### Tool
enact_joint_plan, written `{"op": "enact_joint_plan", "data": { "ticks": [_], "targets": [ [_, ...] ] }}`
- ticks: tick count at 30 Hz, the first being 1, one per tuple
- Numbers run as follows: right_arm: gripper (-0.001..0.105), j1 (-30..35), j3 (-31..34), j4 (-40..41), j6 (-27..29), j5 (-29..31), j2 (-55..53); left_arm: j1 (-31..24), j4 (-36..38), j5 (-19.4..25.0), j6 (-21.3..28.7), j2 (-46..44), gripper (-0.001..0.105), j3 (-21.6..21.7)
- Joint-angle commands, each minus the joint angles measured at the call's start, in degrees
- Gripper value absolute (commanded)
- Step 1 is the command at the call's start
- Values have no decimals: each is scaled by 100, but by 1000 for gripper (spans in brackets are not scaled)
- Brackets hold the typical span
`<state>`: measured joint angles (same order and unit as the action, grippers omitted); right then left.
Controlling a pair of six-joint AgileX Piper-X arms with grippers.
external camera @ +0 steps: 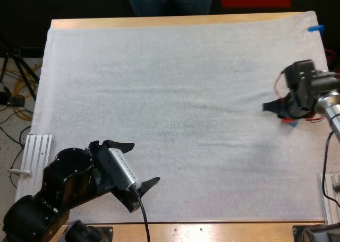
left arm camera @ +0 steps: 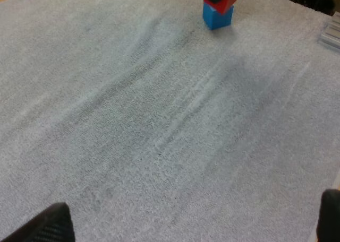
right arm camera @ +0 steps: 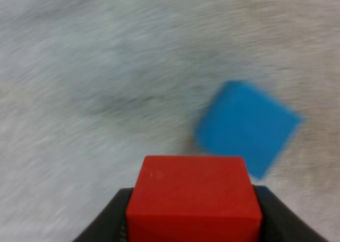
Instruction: Stack red cube on blue cube
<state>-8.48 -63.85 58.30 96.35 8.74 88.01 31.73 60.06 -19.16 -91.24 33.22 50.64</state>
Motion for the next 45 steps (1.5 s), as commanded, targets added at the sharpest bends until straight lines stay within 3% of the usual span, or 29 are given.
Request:
{"op": "enact_joint_plan", "data": {
  "ticks": [1,15,29,39,42,44,45],
  "targets": [
    [22,108,-55,-77,-27,-23,-9,28,10,-32,20,-3,87,35],
    [22,299,-55,-368,-84,112,483,28,10,-32,20,-3,87,35],
    [22,491,-74,-578,-746,177,567,28,10,-32,20,-3,87,35],
    [22,501,-74,-538,-793,126,567,28,10,-32,20,-3,87,35],
    [32,501,-74,-538,-793,126,567,28,10,-32,20,-3,87,35],
    [57,501,-74,-538,-793,126,567,28,10,-32,20,-3,87,35],
    [61,501,-74,-538,-793,126,567,28,10,-32,20,-3,87,35]
  ]
}}
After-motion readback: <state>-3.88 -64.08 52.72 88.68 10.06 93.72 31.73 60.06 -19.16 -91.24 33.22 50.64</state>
